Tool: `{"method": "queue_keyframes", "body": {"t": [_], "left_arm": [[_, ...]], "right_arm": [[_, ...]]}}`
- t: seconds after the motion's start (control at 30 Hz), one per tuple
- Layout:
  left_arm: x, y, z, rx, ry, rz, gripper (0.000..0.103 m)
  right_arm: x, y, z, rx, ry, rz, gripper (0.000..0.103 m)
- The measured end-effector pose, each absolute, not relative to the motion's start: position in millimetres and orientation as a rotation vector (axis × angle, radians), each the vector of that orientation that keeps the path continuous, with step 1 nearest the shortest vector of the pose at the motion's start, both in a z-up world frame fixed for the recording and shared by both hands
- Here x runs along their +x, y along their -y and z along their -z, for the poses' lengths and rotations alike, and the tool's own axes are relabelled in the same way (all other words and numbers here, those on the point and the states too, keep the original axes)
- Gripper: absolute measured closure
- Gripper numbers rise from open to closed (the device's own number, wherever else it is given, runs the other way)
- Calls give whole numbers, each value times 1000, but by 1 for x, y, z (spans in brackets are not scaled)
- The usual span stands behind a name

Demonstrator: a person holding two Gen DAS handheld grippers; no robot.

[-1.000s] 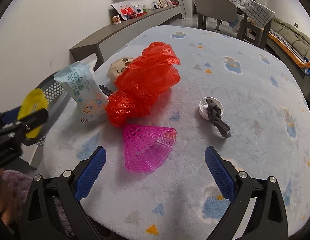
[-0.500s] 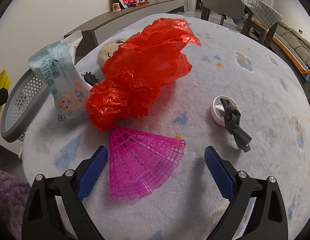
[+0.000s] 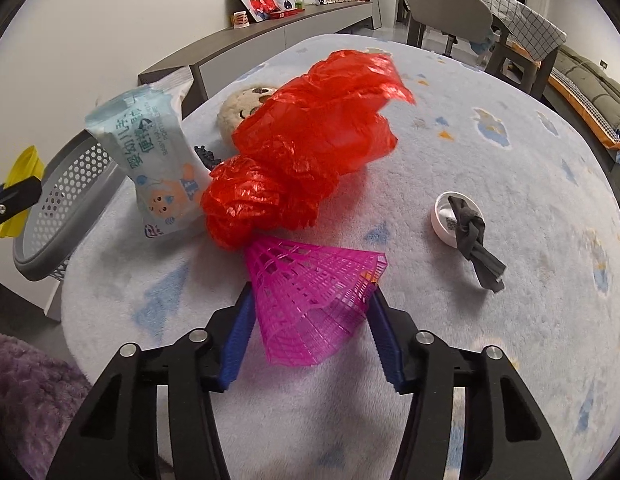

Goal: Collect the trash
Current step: 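Lift the yellow lid with the left gripper while the right gripper grasps the pink shuttlecock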

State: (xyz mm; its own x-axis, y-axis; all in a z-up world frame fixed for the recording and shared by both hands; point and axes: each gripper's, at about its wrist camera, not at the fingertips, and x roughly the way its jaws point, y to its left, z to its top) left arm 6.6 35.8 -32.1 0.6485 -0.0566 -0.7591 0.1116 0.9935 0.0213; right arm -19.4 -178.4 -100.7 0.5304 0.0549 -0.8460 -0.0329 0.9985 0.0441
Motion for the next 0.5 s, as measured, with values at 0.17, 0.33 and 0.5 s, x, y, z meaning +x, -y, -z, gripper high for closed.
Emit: {"method": "queue_keyframes", "body": {"t": [0.17, 0.33, 0.5], "left_arm": [[5, -43, 33, 62, -857, 90, 35], [2, -54, 31, 58, -848, 87, 35], [1, -66, 30, 51, -844, 81, 35]], "right_arm": [[-39, 172, 91, 39, -991, -39, 53], [-49, 168, 79, 56, -969, -43, 54], [-59, 169, 76, 87, -990, -6, 54]]}}
